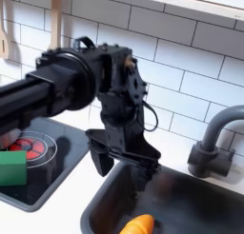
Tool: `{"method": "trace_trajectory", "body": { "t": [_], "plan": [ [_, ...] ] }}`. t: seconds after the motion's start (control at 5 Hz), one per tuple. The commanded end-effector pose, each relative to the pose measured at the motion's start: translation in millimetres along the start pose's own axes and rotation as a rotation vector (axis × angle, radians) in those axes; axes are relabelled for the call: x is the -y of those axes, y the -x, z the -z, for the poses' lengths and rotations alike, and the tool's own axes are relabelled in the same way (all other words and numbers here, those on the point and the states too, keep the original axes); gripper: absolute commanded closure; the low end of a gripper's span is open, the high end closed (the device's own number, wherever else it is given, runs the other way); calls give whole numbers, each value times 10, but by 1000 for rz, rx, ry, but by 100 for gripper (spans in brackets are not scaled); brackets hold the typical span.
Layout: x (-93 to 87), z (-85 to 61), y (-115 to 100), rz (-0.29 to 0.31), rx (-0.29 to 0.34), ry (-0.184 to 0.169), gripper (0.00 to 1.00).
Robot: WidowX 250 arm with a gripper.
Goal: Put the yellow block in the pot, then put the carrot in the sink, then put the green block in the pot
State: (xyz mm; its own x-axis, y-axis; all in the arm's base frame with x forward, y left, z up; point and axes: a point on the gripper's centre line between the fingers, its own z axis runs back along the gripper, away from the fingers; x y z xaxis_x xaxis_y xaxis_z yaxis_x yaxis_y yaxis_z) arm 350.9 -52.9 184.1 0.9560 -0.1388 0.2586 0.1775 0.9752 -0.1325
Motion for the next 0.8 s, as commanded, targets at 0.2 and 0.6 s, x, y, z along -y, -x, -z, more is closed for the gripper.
{"method": "trace_trajectory", "body": {
  "t": [0.2,0.6],
  "plan": [
    [-188,-496,367,-94,83,-10,0],
    [-293,-632,638,-201,64,2,0]
  ]
}}
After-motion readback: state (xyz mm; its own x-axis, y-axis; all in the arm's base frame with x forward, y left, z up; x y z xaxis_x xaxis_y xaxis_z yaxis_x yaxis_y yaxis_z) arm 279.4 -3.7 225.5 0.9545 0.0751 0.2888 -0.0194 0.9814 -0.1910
